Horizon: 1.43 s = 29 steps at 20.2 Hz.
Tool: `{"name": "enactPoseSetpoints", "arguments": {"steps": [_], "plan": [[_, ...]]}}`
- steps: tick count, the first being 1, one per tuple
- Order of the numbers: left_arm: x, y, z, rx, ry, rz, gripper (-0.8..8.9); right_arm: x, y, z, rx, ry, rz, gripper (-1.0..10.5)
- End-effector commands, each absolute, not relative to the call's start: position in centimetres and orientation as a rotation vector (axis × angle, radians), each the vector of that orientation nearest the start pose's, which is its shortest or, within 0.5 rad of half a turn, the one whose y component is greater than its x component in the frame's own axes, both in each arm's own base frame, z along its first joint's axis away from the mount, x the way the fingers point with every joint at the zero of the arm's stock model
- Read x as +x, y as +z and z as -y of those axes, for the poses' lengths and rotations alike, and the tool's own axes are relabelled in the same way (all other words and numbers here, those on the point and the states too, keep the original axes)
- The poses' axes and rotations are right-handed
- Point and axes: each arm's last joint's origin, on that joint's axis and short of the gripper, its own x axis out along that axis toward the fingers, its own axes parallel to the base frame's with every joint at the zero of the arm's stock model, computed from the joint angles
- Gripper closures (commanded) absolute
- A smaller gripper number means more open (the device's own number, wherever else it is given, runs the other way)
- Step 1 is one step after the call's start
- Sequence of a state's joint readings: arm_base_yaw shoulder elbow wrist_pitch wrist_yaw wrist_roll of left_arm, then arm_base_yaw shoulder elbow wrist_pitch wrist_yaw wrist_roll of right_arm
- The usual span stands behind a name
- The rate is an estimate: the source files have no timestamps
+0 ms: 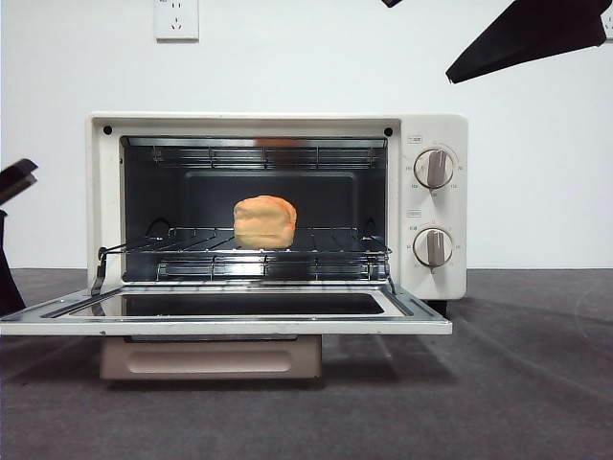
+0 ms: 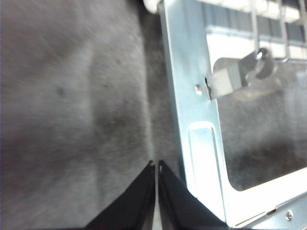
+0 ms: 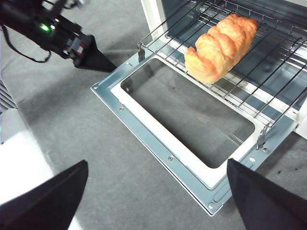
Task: The left arm flap open the oven, the right arm pick bread and place it into oven, the left arm flap close the oven
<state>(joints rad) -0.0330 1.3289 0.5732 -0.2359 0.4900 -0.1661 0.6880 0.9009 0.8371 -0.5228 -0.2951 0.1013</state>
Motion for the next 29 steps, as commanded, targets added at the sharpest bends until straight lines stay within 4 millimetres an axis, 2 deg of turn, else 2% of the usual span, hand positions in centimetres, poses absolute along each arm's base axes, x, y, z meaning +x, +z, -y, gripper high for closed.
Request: {"name": "enactPoseSetpoints", "arguments": {"steps": [1,7,10,16,23,29], "plan": [[23.2,14.9,2.2,-0.381,-0.434,-1.025,7.99,13.7,30.3,-12.5,-0.03,0.935,-0.64,4.9],[23.6,13.8,2.4,-0.427,-0.497,-1.065,8.0,13.7,30.3,-12.5,-0.026,0.933,-0.642,4.9],[23.8,14.2,2.5,-0.497,-0.603,-1.017,7.99,13.7,30.3,-12.5,-0.026,0.932,-0.642,4.9],[24.5,14.9,1.9,-0.593,-0.664,-0.932,7.99,13.7,30.3,-12.5,-0.014,0.926,-0.649,4.9],[25.8,16.2,1.0,-0.657,-0.646,-0.782,7.99,13.7,30.3,-12.5,-0.01,0.925,-0.651,4.9],[27.0,18.2,0.9,-0.68,-0.671,-0.595,7.98,13.7,30.3,-12.5,-0.007,0.923,-0.653,4.9]]}}
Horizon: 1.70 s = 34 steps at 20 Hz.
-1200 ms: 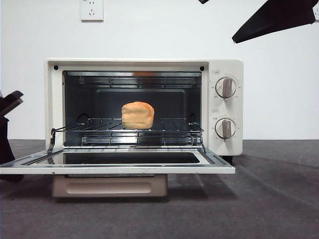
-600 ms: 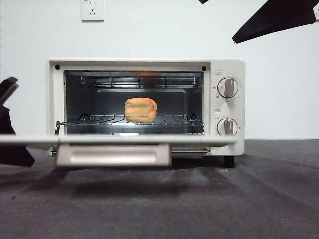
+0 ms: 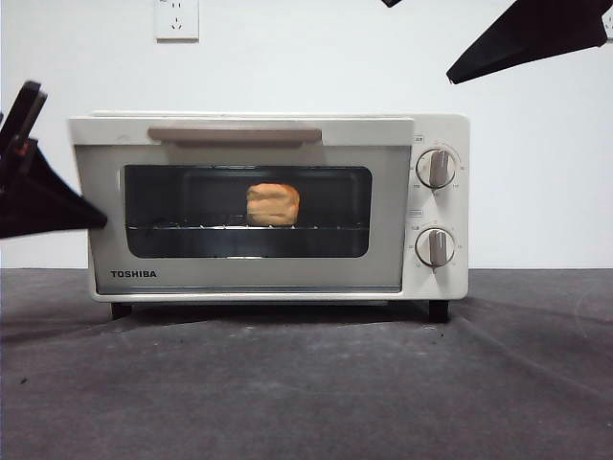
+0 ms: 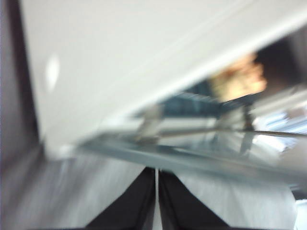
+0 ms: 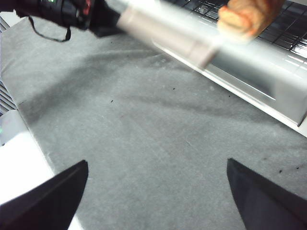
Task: The left arm flap open the oven, the right arm pick bread and place it into oven, the left arm flap close the oven
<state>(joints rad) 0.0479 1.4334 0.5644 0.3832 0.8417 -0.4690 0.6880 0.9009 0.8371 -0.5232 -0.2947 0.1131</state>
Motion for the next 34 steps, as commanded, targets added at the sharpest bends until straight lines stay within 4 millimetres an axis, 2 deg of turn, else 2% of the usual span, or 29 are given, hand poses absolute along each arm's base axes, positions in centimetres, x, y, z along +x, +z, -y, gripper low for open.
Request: {"name": "enactPoseSetpoints", "arguments": {"steps": [1,8,12,17,20,27,30,34], "plan": [[27.2,18.4,0.9,-0.684,-0.676,-0.571,7.98,13.7,30.3,-12.5,-0.007,0.923,-0.654,4.9],[26.9,19.2,1.0,-0.687,-0.686,-0.551,7.97,13.7,30.3,-12.5,-0.008,0.914,-0.66,4.9],[25.5,21.7,1.3,-0.646,-0.711,-0.496,7.97,13.7,30.3,-12.5,-0.008,0.913,-0.659,4.9],[21.7,25.3,2.0,-0.541,-0.68,-0.423,7.97,13.7,30.3,-12.5,-0.01,0.906,-0.656,4.9],[18.8,27.3,2.4,-0.466,-0.658,-0.37,7.97,13.7,30.4,-12.5,-0.008,0.908,-0.646,4.9],[12.9,31.4,2.7,-0.207,-0.55,-0.41,7.97,13.8,30.5,-12.6,-0.007,0.902,-0.632,4.9],[11.2,32.6,2.8,-0.14,-0.574,-0.451,7.98,13.8,30.5,-12.5,-0.012,0.882,-0.629,4.9],[9.8,32.7,2.6,-0.087,-0.592,-0.492,7.98,13.8,30.4,-12.5,-0.012,0.882,-0.63,4.9]]}}
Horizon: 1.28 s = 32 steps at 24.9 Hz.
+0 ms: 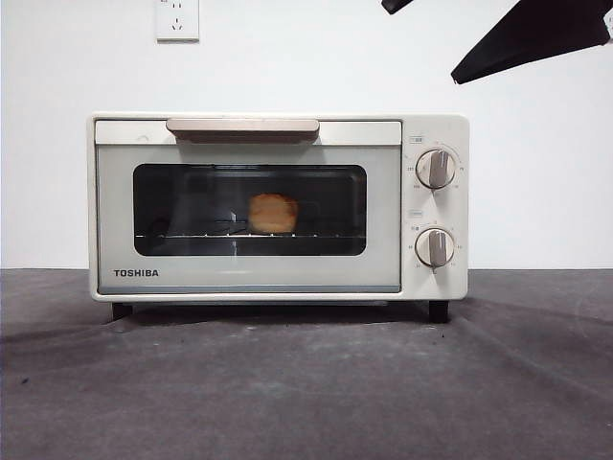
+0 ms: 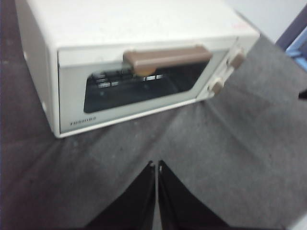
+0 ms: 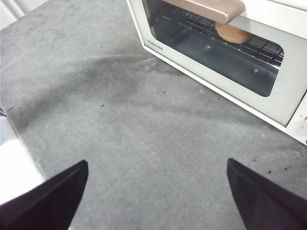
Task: The left arm flap open the oven, the right arm pick bread and place it into oven, the left arm flap close the oven
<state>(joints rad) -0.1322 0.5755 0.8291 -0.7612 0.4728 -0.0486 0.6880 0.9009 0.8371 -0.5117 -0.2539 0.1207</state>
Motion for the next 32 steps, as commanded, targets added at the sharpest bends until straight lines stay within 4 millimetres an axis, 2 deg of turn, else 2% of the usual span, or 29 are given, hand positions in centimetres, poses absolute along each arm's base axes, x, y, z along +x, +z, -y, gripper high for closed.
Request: {"name": "enactPoseSetpoints", "arguments": {"steps": [1,6,8,9,10,11,32], "plan": [[9.72,32.7,2.64,-0.086,-0.592,-0.489,7.98,13.84,30.44,-12.53,-0.012,0.882,-0.63,4.9],[9.65,32.73,2.63,-0.086,-0.592,-0.486,7.98,13.84,30.44,-12.53,-0.012,0.882,-0.63,4.9],[9.64,32.73,2.63,-0.086,-0.592,-0.486,7.97,13.84,30.44,-12.53,-0.013,0.882,-0.631,5.6],[9.65,32.73,2.63,-0.087,-0.592,-0.486,7.97,13.84,30.44,-12.53,-0.013,0.882,-0.631,6.5],[9.64,32.73,2.63,-0.086,-0.592,-0.486,7.97,13.84,30.44,-12.53,-0.013,0.882,-0.631,8.3],[9.65,32.73,2.63,-0.087,-0.592,-0.486,7.97,13.84,30.44,-12.52,-0.019,0.882,-0.628,9.5],[9.65,32.73,2.63,-0.087,-0.592,-0.486,7.97,13.88,30.44,-12.49,-0.018,0.864,-0.626,9.4]]}}
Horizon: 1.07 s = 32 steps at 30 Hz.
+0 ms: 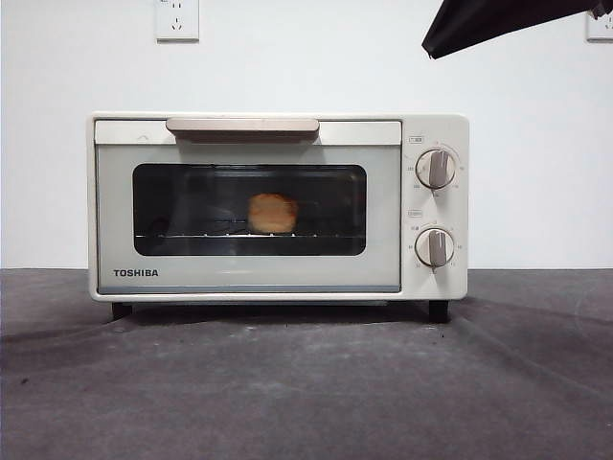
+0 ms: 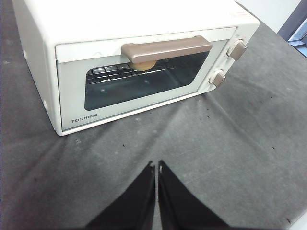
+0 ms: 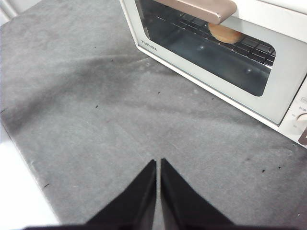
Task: The left arm flap open the oven, the right arm pick bread and place it into oven, the left arm flap close the oven
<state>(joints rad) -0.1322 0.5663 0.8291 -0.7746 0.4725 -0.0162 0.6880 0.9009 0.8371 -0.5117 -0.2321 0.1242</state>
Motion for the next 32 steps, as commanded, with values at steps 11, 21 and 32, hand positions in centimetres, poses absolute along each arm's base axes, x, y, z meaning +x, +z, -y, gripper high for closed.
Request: {"name": "enactPoseSetpoints", "arguments": {"steps": [11,21,32], "plan": [[9.5,33.7,2.0,0.115,-0.455,-0.076,7.97,13.9,30.4,-12.5,-0.018,0.864,-0.626,9.4],[9.3,27.0,0.6,0.129,-0.118,0.137,7.97,13.9,30.4,-12.5,-0.018,0.864,-0.626,9.4],[9.3,19.6,0.1,0.128,-0.033,0.057,7.97,13.9,30.4,-12.5,-0.018,0.864,-0.626,9.4]]}}
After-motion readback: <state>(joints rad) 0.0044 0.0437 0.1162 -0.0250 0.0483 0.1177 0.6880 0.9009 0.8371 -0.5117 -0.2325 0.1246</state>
